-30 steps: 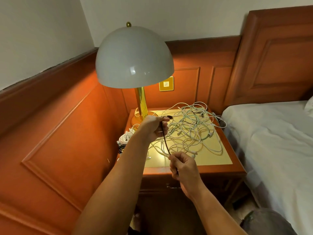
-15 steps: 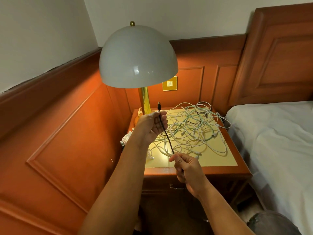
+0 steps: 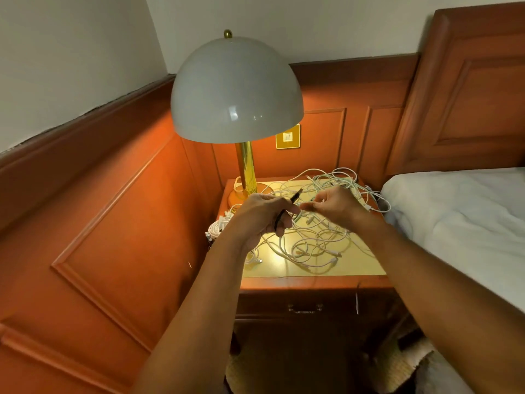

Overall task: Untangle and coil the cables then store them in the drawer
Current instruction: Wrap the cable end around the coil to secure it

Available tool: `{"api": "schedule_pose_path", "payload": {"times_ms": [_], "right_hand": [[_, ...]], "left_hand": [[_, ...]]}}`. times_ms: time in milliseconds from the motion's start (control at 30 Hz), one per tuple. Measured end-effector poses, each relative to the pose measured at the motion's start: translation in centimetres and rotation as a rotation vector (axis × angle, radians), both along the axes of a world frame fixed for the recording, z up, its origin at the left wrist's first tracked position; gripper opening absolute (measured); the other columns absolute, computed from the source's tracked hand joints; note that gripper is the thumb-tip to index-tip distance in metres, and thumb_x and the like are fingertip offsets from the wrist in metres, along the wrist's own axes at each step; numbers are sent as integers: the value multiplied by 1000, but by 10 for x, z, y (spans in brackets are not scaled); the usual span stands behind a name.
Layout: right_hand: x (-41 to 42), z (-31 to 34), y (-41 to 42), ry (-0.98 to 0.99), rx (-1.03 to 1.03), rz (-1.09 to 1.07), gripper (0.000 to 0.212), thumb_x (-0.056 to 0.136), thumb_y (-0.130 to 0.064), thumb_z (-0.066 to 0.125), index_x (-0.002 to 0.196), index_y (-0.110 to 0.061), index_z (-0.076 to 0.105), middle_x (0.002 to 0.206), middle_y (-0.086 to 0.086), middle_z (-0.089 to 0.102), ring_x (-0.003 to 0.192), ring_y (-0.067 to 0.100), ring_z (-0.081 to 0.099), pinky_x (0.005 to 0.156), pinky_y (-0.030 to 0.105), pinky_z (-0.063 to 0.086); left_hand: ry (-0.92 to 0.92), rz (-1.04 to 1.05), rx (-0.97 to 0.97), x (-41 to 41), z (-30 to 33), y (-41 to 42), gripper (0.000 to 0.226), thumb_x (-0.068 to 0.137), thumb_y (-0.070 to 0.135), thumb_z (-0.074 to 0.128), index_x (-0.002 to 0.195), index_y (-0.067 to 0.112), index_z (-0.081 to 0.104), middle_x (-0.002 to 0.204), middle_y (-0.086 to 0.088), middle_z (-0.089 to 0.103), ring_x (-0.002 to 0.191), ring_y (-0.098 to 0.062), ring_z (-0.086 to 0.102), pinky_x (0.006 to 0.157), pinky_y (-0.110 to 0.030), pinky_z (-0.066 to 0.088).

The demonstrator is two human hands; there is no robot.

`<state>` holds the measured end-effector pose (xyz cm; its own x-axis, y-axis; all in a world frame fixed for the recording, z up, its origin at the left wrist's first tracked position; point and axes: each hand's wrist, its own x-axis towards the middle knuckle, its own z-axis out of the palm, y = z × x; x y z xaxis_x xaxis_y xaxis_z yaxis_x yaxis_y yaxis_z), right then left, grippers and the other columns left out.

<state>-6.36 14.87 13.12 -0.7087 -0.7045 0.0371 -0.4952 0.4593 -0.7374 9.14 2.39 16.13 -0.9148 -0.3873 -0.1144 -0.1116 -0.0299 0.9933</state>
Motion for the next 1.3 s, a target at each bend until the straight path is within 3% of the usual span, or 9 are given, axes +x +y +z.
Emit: {"api": "schedule_pose_path", "payload": {"times_ms": [67, 200, 333, 533, 767, 1000, 1067, 1233, 1300], "right_hand": [[-10, 21, -7, 147, 50, 36, 51, 75, -49, 74, 81, 1, 69, 73, 14, 64, 63, 18, 50, 55, 25, 35], [-13, 62, -22, 318, 55, 120, 22, 86, -30, 73, 91, -9, 75, 83, 2, 68, 75, 14, 57, 62, 24, 37], [-5, 78, -24, 403, 32, 140, 14, 87, -24, 71, 92, -11, 76, 88, 0, 70, 81, 11, 59, 63, 18, 39], [25, 64, -5, 495, 24, 119, 19, 95, -22, 59, 96, -10, 74, 91, 3, 69, 80, 13, 54, 69, 25, 31], [74, -4, 10, 68, -268, -45, 30, 95, -1, 50, 117, -11, 69, 73, -18, 51, 53, -6, 47, 51, 8, 37], [106, -67, 17, -225, -465, -147, 23, 97, -26, 55, 80, -14, 66, 53, -10, 51, 51, 4, 44, 54, 23, 36], [112, -75, 19, -369, -507, -113, 32, 97, -33, 51, 81, -9, 63, 51, -4, 41, 47, 8, 34, 47, 23, 30], [116, -86, 19, -661, -537, 43, 28, 101, -1, 40, 104, -9, 66, 68, 8, 51, 51, 14, 41, 49, 27, 37], [110, -89, 20, -672, -482, 48, 22, 102, -10, 44, 101, -8, 66, 65, 8, 52, 48, 16, 41, 46, 30, 39]], "left_hand": [[-27, -10, -88, 0, 3, 1, 22, 94, 7, 55, 91, -9, 69, 57, -10, 61, 43, -15, 50, 45, -19, 45], [-111, 15, -168, -9, 4, 4, 22, 96, 4, 51, 86, -8, 67, 57, -10, 65, 42, -15, 56, 50, -24, 51], [-137, 80, -120, -18, -5, 3, 23, 99, 2, 47, 88, -9, 64, 68, -13, 69, 54, -18, 67, 71, -36, 58], [-31, 257, 66, -27, -18, 4, 25, 99, 3, 46, 83, -3, 63, 63, -8, 70, 55, -16, 69, 58, -26, 55], [124, 357, 563, -28, -11, 9, 26, 101, 1, 36, 92, -5, 59, 70, -13, 70, 58, -18, 69, 60, -26, 58], [140, 335, 669, -12, -18, 17, 25, 99, 3, 39, 94, -5, 62, 74, -14, 72, 70, -23, 72, 65, -28, 60], [154, 341, 676, -9, -21, 20, 23, 99, 2, 41, 95, -6, 62, 72, -13, 72, 67, -22, 72, 67, -28, 59], [230, 349, 700, -3, -27, 24, 22, 99, 3, 43, 100, -6, 63, 77, -13, 72, 69, -20, 72, 69, -26, 59], [250, 326, 677, 1, -28, 23, 21, 99, 4, 45, 102, -6, 64, 82, -15, 72, 73, -21, 72, 72, -27, 59]]}}
